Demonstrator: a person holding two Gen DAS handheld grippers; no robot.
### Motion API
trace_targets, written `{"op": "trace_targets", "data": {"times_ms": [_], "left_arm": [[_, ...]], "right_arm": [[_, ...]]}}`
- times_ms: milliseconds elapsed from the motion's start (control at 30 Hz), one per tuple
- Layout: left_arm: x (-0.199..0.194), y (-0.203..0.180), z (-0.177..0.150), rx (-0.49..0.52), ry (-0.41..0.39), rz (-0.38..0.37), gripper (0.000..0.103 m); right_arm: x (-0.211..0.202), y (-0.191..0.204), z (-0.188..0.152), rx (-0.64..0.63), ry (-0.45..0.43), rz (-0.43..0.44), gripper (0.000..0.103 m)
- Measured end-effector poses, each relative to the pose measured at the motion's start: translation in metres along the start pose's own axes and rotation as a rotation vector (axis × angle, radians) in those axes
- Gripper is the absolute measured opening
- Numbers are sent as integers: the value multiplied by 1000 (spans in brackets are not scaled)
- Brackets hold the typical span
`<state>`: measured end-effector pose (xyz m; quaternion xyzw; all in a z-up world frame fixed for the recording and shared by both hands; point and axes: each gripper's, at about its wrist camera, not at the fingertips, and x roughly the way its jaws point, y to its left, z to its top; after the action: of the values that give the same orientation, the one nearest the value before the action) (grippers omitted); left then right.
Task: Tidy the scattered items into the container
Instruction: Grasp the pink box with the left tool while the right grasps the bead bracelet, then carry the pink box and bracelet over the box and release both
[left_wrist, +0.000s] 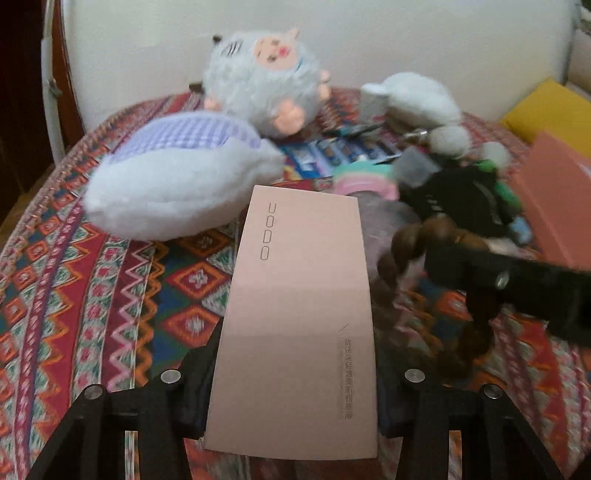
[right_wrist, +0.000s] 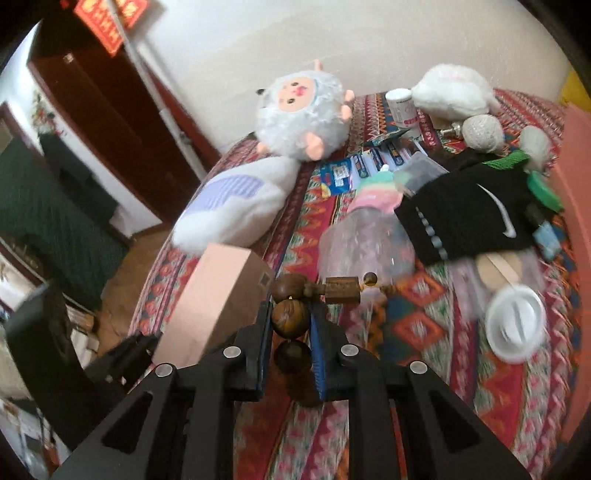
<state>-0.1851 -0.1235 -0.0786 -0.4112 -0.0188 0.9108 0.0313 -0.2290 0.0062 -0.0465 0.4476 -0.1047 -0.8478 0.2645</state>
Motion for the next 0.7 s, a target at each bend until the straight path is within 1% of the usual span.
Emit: {"op": "trace_targets", "data": {"times_ms": [133, 300, 500, 600, 700], "left_arm": [[-36, -8, -20, 37, -31, 13, 54], [-79, -26, -41, 72, -71, 2, 54], [-127, -52, -55, 93, -126, -35, 54], [-152, -67, -59, 112, -159, -64, 54], [-173, -83, -60, 129, -189, -104, 54]], "right_arm": [[-40, 12, -29, -58, -28, -13, 20], [-92, 19, -60, -93, -65, -10, 20], [-152, 21, -92, -113, -128, -20, 20], [-188, 19, -110, -125, -177, -35, 20], [-215, 14, -123, -125, -210, -49, 20]]}}
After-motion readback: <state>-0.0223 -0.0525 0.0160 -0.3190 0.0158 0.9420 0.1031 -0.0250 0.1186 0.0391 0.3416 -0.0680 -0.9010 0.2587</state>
